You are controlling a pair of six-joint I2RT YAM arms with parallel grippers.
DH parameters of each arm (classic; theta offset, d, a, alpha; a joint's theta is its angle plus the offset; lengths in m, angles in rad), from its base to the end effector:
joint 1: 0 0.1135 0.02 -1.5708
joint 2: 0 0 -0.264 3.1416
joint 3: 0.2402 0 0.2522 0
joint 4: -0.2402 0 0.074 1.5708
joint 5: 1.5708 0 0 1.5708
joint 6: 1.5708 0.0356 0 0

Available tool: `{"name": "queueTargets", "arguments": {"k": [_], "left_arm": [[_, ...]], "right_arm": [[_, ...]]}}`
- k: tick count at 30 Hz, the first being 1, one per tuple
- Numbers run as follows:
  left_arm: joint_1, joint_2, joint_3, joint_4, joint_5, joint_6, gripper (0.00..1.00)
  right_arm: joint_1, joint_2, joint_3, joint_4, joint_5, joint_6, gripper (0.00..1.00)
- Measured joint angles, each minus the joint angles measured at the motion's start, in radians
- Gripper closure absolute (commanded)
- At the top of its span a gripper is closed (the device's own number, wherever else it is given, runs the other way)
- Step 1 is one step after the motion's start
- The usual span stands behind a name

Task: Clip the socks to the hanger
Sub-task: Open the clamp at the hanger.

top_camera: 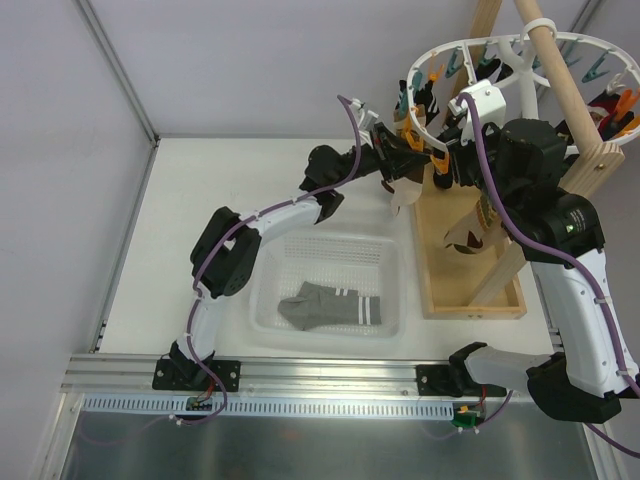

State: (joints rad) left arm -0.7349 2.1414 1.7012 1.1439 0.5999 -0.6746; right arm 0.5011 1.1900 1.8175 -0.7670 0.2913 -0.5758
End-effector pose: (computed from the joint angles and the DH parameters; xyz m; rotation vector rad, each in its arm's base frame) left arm 0.3490 -0.3425 0.3525 0.6547 0.9188 -1.5339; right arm 0.1733 0.0833 0.5359 -0.6856 1.5706 -0.3044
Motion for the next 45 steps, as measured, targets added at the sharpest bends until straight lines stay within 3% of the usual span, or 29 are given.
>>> {"name": "queueTargets", "arguments": {"k": [2, 14, 16, 19, 25, 34, 45], "left_arm": [[-0.005, 0.000, -0.002, 0.003, -0.003, -0.003, 1.00], [-0.026, -0.171, -0.280, 0.019, -0.172, 0.046, 1.00], [-0.034, -0.224, -0.305, -0.008, -0.201, 0.075, 1.00], [-0.052, -0.275, -0.314, -0.051, -0.239, 0.120, 1.00], [-0.092, -0.332, -0.314, -0.119, -0.328, 0.196, 1.00], [-0.124, -0.357, -0.314, -0.202, -0.454, 0.272, 1.00], [-0.206, -0.404, -0.334, -0.239, -0.602, 0.418, 1.00]], "right_arm": [[0.000, 0.000, 0.000, 0.001, 0.002, 0.000, 0.66], [-0.001, -0.001, 0.000, 0.003, 0.042, 0.016, 0.65], [-0.001, -0.002, 0.000, 0.022, 0.042, 0.028, 0.59], [-0.001, -0.007, 0.015, 0.021, 0.021, 0.064, 0.48], [-0.002, -0.053, 0.049, -0.002, -0.121, 0.169, 0.40], [-0.002, -0.134, 0.065, 0.026, -0.331, 0.348, 0.39], [0.008, -0.068, -0.061, 0.093, -0.395, 0.503, 0.41]]}}
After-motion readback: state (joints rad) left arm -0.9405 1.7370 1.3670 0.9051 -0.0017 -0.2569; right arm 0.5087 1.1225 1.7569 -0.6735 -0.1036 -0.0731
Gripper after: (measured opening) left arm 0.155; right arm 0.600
